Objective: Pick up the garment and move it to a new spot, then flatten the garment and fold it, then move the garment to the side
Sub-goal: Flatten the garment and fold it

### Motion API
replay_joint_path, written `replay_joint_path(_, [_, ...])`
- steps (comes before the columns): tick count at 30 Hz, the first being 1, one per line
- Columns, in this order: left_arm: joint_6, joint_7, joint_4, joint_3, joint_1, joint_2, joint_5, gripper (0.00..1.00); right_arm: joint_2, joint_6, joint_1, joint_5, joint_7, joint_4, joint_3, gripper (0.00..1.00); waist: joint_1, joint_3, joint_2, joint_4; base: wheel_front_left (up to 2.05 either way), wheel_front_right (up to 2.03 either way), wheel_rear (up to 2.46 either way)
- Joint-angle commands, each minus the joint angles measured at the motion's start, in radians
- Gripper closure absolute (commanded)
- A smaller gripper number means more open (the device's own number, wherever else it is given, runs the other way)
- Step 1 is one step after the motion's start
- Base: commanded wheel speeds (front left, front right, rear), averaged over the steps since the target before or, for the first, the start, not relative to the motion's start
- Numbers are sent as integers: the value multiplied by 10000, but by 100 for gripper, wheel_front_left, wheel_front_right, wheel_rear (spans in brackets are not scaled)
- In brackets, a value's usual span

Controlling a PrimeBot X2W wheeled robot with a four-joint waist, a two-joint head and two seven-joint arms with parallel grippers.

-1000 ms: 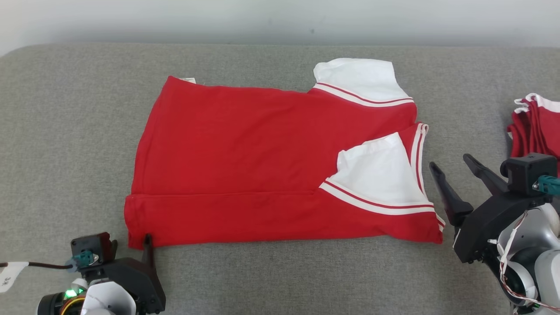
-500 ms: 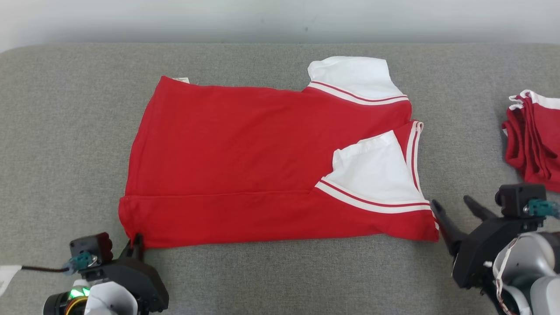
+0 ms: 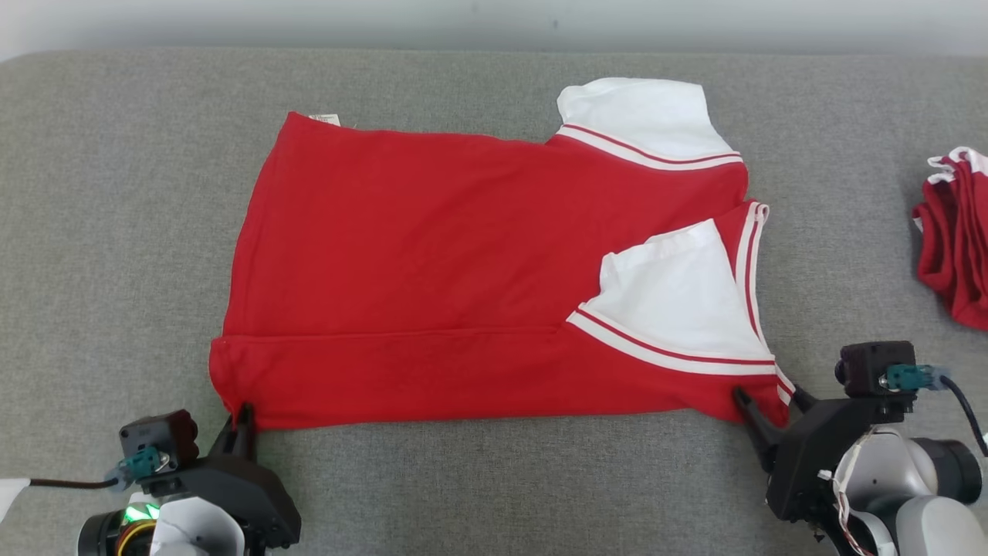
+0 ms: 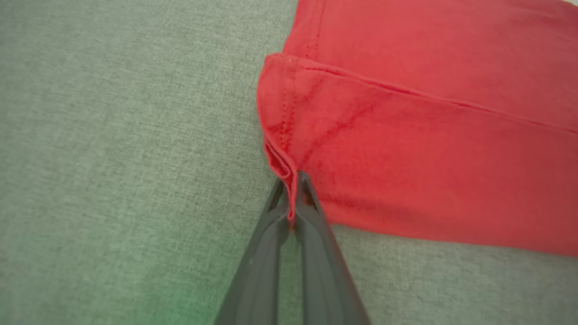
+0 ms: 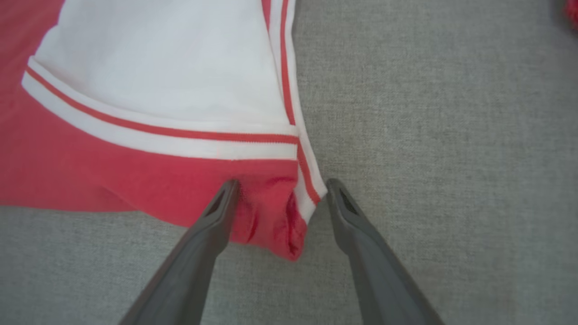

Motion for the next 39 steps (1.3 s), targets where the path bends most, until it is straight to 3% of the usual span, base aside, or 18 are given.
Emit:
replay_joint_path(1, [-17,22,127,-37,45,-44,47,100,63,-22,-39,-93,45,89,-35,7,0,18,0,13,0,0,0])
replay_joint_path(2, [-37,18,144,-65,34,-52,59,100,87,-22,-66,-115,108,166,-29,32,0,24,0,20,0,0,0])
replay_joint_path(3, [-65,19,168,-93,11,-61,62,100,124,-22,-79,-122,154,248,-9,70,0,22,0,24,0,0,0])
replay_joint_path(4, [-80,34,193,-132,11,-86,36,100,174,-22,-72,-117,196,317,16,91,0,10,0,28,0,0,0])
replay_joint_path(5, [-130,39,226,-165,23,-106,17,100,197,-22,-71,-93,217,352,54,100,0,-14,0,31,0,0,0])
replay_joint_path(13, [-430,424,60,-53,727,-87,-656,100,165,-24,511,475,573,-164,-77,100,0,-589,0,-78,0,0,0])
replay_joint_path(28, [275,1318,-2165,173,2895,647,-1343,100,428,-24,2352,1071,1986,-1532,-693,100,0,-1290,0,-288,0,0,0])
replay_joint_path(37, [692,1463,-2360,71,3399,805,-1182,100,584,-23,3091,1324,2446,-1867,-643,100,0,-1421,0,-320,0,0,0])
replay_joint_path(38, [763,1448,-2331,69,3431,833,-1122,100,580,-24,3109,1320,2417,-1887,-645,84,0,-1435,0,-330,0,0,0])
replay_joint_path(39, [820,1412,-2293,56,3433,886,-1032,100,591,-23,3140,1351,2415,-1862,-639,55,0,-1451,0,-339,0,0,0])
